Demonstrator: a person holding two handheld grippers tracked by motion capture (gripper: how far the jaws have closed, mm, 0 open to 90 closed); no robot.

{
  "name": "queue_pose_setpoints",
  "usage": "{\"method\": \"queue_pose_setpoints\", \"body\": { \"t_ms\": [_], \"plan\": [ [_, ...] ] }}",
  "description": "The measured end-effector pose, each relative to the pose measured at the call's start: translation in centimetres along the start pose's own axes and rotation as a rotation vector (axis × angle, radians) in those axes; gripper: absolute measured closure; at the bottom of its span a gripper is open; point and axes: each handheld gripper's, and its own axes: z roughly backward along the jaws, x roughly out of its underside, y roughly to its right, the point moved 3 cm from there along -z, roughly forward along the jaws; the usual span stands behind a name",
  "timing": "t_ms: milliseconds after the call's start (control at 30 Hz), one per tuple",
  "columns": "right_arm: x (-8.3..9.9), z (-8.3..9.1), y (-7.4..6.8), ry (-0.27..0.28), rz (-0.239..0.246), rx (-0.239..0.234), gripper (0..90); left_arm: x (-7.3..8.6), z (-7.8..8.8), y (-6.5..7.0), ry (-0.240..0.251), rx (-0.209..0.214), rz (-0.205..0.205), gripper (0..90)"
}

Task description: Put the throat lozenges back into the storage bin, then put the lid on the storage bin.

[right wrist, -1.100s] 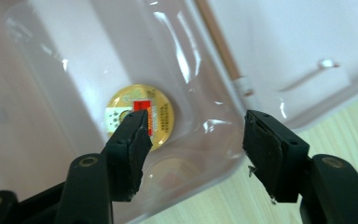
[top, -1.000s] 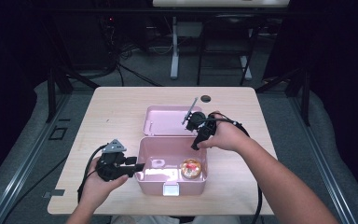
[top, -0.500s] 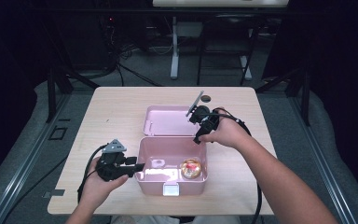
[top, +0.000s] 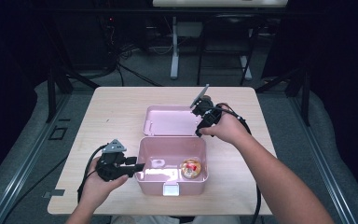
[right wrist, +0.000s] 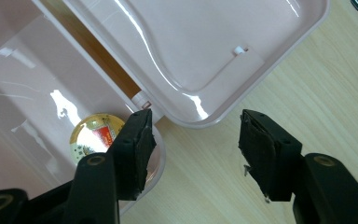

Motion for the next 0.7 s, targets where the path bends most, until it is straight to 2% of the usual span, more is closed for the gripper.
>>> {"method": "queue_pose_setpoints", "body": {
  "t_ms": [233, 267, 333, 600, 700],
  "plan": [
    [-0.1, -0.1, 0.7, 0.018, -0.045, 0.008, 42.9, 0.0, 0.0, 0.0, 0.000, 0.000, 0.001, 57.5],
    [-0.2, -0.1, 0.9, 0.021, -0.067, 0.006, 42.5, 0.0, 0.0, 0.0, -0.001, 0.000, 0.000, 57.5],
    [-0.2, -0.2, 1.1, 0.025, -0.079, 0.007, 42.5, 0.0, 0.0, 0.0, -0.001, -0.001, -0.001, 57.5],
    [-0.7, -0.8, 1.5, 0.034, -0.106, 0.026, 41.7, 0.0, 0.0, 0.0, 0.000, 0.001, 0.001, 57.5],
    [-1.0, -1.0, 1.9, 0.049, -0.142, 0.027, 40.2, 0.0, 0.0, 0.0, 0.000, 0.001, 0.001, 57.5]
  ]
}}
